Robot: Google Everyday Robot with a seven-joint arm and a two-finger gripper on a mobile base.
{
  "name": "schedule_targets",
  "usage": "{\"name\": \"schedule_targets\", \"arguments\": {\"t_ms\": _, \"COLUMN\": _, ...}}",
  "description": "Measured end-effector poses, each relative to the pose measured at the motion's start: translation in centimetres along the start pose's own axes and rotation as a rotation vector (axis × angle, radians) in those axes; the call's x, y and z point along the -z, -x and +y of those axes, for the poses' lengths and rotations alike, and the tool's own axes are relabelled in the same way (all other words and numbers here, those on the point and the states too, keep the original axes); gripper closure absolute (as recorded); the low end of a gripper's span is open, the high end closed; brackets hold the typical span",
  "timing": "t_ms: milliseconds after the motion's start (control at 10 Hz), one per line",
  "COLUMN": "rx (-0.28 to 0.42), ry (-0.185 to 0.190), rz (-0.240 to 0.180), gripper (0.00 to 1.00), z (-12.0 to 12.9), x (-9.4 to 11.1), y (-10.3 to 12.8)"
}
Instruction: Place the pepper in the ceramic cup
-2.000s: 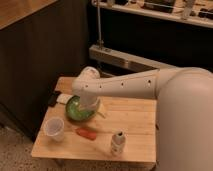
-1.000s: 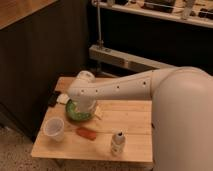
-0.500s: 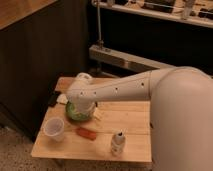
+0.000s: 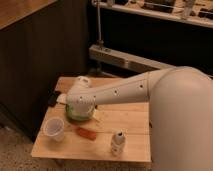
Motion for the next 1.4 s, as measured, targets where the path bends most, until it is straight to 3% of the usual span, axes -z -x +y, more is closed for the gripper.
{"name": "schedule_targets", "arguments": {"t_ms": 1100, "rx": -0.024, "ry": -0.002, "rz": 0.105, "gripper": 0.20, "z": -0.5, "x": -1.7, "y": 0.8}}
{"name": "schedule_targets", "arguments": {"t_ms": 1400, "rx": -0.019, "ry": 0.000, "rz": 0.112, "gripper": 0.20, "z": -0.8, "x": -2.4, "y": 1.2}}
